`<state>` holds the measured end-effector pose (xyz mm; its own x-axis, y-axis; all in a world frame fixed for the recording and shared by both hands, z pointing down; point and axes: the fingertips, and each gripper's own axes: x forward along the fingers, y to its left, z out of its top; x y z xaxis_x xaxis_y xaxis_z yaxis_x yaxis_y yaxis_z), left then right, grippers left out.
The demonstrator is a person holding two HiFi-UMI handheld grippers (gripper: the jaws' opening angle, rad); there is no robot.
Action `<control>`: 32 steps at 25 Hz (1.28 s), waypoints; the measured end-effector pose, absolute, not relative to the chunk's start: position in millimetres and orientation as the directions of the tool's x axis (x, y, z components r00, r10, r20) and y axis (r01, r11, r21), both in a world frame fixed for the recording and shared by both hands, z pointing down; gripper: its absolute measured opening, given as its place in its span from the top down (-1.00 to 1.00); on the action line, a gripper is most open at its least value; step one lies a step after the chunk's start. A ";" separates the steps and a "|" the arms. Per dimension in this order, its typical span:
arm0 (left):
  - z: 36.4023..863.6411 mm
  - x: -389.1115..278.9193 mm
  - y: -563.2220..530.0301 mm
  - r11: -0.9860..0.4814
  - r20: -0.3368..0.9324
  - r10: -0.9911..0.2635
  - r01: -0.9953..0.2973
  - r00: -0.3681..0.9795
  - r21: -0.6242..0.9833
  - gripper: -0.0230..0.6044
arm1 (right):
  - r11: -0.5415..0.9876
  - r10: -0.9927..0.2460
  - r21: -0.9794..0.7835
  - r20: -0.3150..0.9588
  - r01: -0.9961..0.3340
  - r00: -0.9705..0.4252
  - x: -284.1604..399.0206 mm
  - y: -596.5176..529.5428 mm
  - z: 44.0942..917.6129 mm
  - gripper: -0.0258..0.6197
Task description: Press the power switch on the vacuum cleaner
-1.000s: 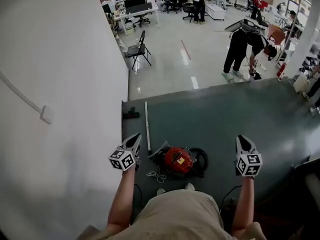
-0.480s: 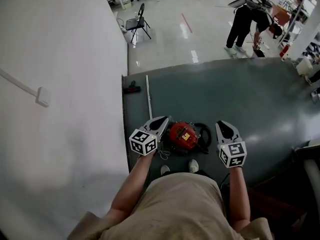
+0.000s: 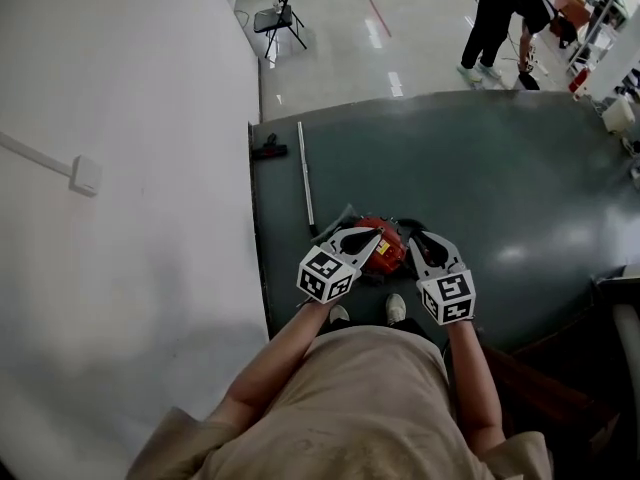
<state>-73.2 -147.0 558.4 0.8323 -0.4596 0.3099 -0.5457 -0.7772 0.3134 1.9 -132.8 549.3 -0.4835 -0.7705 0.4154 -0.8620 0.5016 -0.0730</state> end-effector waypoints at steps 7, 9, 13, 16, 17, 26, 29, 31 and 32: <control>601.6 -59.8 -139.5 -0.774 0.359 -0.427 -0.540 0.830 0.329 0.91 | 0.489 -0.772 -0.113 0.405 -0.865 -0.490 -0.4 -133.7 580.6 0.61; 617.6 -60.3 -143.2 -0.768 0.372 -0.431 -0.551 0.822 0.327 0.91 | 0.484 -0.775 -0.107 0.409 -0.868 -0.482 0.7 -136.5 596.0 0.61; 642.4 -65.4 -144.1 -0.760 0.414 -0.432 -0.571 0.801 0.311 0.91 | 0.499 -0.741 -0.153 0.435 -0.853 -0.512 -6.1 -134.6 627.5 0.61; 648.4 -67.4 -139.2 -0.759 0.427 -0.428 -0.573 0.797 0.309 0.91 | 0.508 -0.720 -0.124 0.481 -0.852 -0.500 -6.9 -130.6 643.5 0.61; 649.1 -67.6 -138.1 -0.757 0.429 -0.427 -0.574 0.796 0.312 0.91 | 0.510 -0.716 -0.096 0.504 -0.855 -0.484 -5.0 -129.5 647.1 0.62; 643.8 -71.1 -133.4 -0.746 0.422 -0.433 -0.579 0.796 0.328 0.91 | 0.536 -0.741 -0.012 0.472 -0.844 -0.477 3.8 -123.8 626.8 0.89; 636.8 -65.5 -128.6 -0.755 0.401 -0.422 -0.560 0.813 0.342 0.91 | 0.542 -0.739 -0.018 0.467 -0.840 -0.486 6.0 -120.2 622.6 0.89; 631.8 -59.5 -124.9 -0.766 0.382 -0.412 -0.541 0.827 0.346 0.91 | 0.542 -0.742 -0.022 0.457 -0.840 -0.490 7.5 -118.6 619.9 0.89; 629.0 -56.2 -123.1 -0.771 0.370 -0.406 -0.531 0.835 0.351 0.91 | 0.541 -0.744 -0.024 0.452 -0.841 -0.491 8.3 -118.2 618.5 0.89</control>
